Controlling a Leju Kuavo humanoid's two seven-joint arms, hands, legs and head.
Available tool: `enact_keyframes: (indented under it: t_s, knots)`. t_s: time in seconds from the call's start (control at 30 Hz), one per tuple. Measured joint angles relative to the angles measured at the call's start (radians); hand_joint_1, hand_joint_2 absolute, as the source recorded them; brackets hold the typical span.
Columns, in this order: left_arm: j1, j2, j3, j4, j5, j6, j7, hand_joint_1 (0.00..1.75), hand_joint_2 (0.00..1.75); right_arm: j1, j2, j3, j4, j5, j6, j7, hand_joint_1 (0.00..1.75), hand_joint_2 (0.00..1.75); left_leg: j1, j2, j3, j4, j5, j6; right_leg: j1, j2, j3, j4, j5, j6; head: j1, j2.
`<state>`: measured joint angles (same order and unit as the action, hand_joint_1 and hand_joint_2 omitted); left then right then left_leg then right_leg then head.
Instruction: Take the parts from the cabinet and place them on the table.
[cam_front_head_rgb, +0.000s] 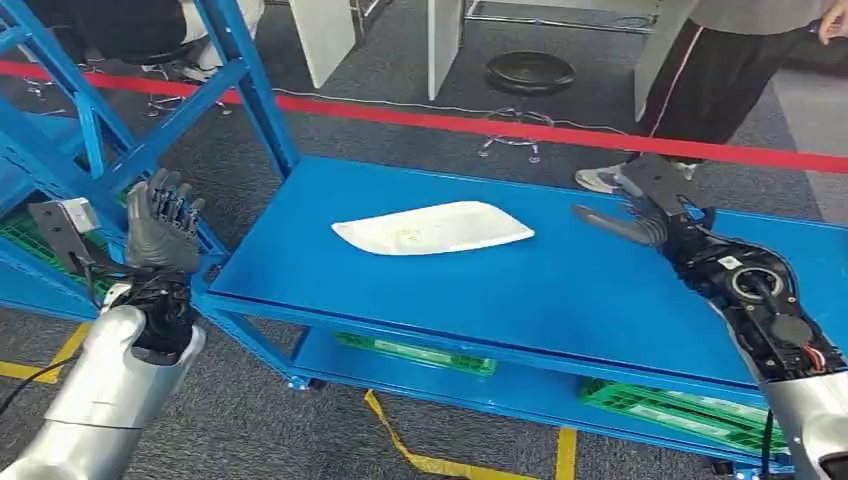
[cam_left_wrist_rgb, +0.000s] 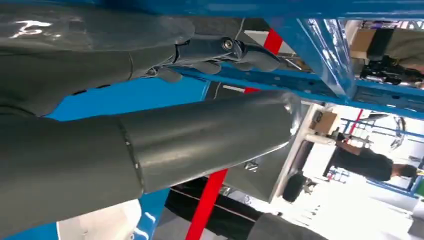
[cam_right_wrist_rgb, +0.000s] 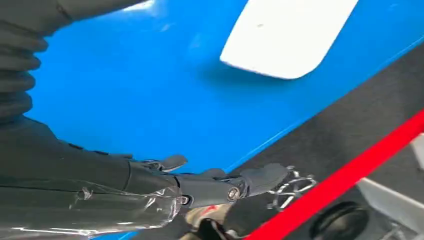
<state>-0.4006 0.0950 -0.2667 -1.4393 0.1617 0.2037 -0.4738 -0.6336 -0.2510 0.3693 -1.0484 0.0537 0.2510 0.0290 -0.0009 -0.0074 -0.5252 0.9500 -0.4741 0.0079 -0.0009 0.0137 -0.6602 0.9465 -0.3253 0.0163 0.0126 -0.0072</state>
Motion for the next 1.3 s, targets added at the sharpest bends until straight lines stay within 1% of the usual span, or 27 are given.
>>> enact_keyframes:
  t_s: [0.13,0.27,0.37,0.5,0.63,0.83,0.9,1.03,1.13,1.3]
  knots:
    - [0.0,0.0,0.0,0.0,0.003,0.0,0.0,0.0,0.0,-0.055,-0.008,0.012,0.085,0.073,0.036,-0.026,0.0,1.75,0.0,0.0,0.0,0.0,0.0,0.0,0.0,0.0,0.0,0.0,0.0,0.0,-0.001,0.0]
    - [0.001,0.002,0.0,0.0,0.007,0.011,0.004,0.0,0.0,-0.14,-0.013,0.025,0.197,0.15,0.05,-0.083,0.0,1.75,0.0,0.0,0.0,0.0,0.0,0.0,0.0,0.0,0.0,0.0,0.0,0.0,0.0,0.0]
    - [0.003,0.003,0.0,-0.002,0.013,0.02,0.006,0.0,0.0,-0.193,-0.013,0.044,0.265,0.233,0.053,-0.142,0.0,1.75,0.0,0.0,0.0,-0.001,0.0,0.0,-0.002,0.0,0.0,0.0,0.0,0.0,0.0,0.0]
    - [0.003,0.006,0.0,-0.002,0.027,0.021,0.006,0.0,0.0,-0.258,-0.012,0.094,0.337,0.38,0.044,-0.209,0.0,1.75,0.0,0.0,0.001,-0.002,0.0,0.0,-0.002,0.0,0.0,0.0,0.0,0.0,0.0,0.0]
    - [0.003,0.006,0.0,-0.002,0.028,0.024,0.006,0.0,0.0,-0.289,-0.006,0.137,0.385,0.447,0.036,-0.232,0.0,1.75,0.0,0.0,0.001,-0.003,0.0,0.0,-0.002,0.0,0.0,0.0,0.0,0.0,-0.001,0.0]
    - [-0.007,0.005,-0.001,-0.002,0.041,0.019,-0.008,0.0,0.0,-0.324,0.027,0.213,0.452,0.588,0.027,-0.298,0.0,1.75,0.0,0.0,0.002,-0.005,0.001,-0.001,-0.002,0.001,0.0,0.0,0.0,-0.001,-0.001,0.0]
    - [-0.012,0.005,-0.001,-0.002,0.041,0.018,-0.011,0.0,0.0,-0.329,0.043,0.235,0.468,0.613,0.02,-0.314,0.0,1.75,0.0,0.0,0.003,-0.005,0.001,-0.002,-0.002,0.001,0.0,0.0,0.0,-0.001,-0.001,0.0]
    - [-0.02,0.004,-0.001,-0.001,0.044,0.018,-0.018,0.0,0.0,-0.329,0.077,0.27,0.492,0.663,-0.016,-0.341,0.0,1.75,0.0,0.0,0.003,-0.005,0.002,-0.003,-0.002,0.001,0.0,0.0,0.0,-0.001,-0.002,0.0]
    - [-0.022,0.003,-0.001,0.0,0.045,0.018,-0.019,0.0,0.0,-0.332,0.094,0.29,0.506,0.671,-0.022,-0.345,0.0,1.75,0.0,0.0,0.003,-0.006,0.002,-0.003,-0.002,0.001,0.0,0.0,-0.001,-0.001,-0.003,0.0]
    - [-0.022,0.002,-0.001,0.0,0.045,0.018,-0.021,0.0,0.0,-0.338,0.105,0.311,0.523,0.672,-0.023,-0.346,0.0,1.75,0.0,0.0,0.003,-0.006,0.002,-0.003,-0.002,0.001,0.0,0.0,-0.001,-0.001,-0.003,0.0]
